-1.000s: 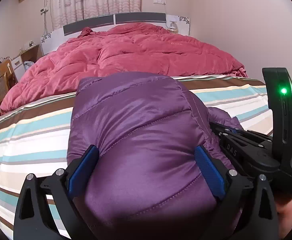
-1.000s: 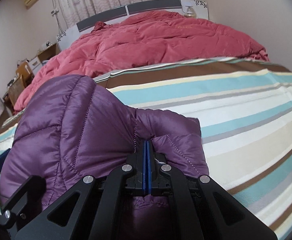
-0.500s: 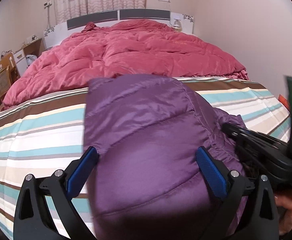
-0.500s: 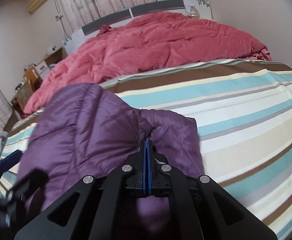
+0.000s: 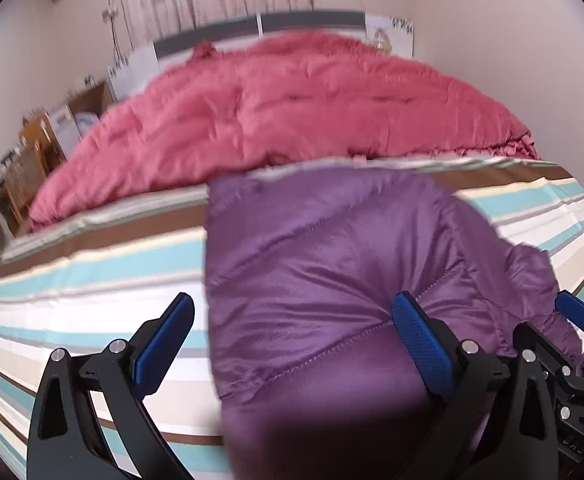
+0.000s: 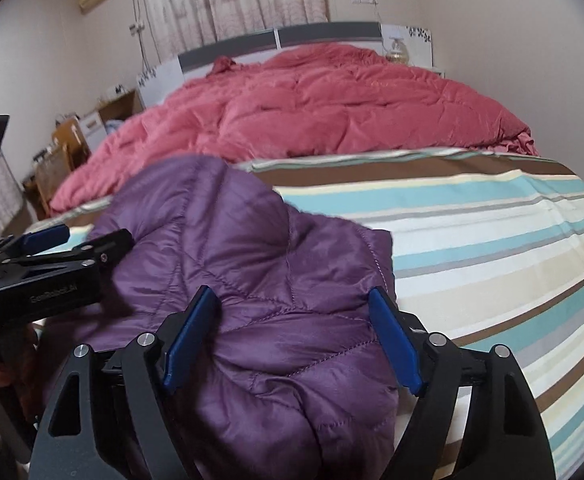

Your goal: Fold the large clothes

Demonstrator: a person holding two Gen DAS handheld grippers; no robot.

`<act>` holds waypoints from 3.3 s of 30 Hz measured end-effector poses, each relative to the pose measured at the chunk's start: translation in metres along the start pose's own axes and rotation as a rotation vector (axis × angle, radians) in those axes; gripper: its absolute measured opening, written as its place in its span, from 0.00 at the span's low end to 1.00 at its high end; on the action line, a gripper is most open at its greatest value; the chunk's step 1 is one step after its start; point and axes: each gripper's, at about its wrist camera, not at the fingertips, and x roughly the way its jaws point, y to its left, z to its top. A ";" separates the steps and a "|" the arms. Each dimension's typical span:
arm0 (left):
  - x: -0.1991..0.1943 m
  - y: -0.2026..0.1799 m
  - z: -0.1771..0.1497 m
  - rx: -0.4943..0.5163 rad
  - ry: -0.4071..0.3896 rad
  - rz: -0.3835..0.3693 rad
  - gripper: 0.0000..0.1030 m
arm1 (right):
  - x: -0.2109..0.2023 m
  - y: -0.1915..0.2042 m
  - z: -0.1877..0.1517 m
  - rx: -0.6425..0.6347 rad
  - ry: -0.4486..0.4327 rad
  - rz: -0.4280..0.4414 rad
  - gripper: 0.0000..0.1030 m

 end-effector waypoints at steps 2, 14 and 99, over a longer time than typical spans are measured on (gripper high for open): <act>0.013 0.003 -0.001 -0.040 0.038 -0.023 0.96 | 0.013 -0.002 0.000 0.008 0.028 -0.009 0.76; 0.030 -0.004 -0.011 -0.015 0.076 -0.022 0.97 | 0.031 -0.009 -0.009 0.044 0.054 0.007 0.77; -0.151 0.104 -0.096 -0.010 -0.111 -0.236 0.49 | -0.041 0.013 -0.027 0.270 0.038 0.720 0.35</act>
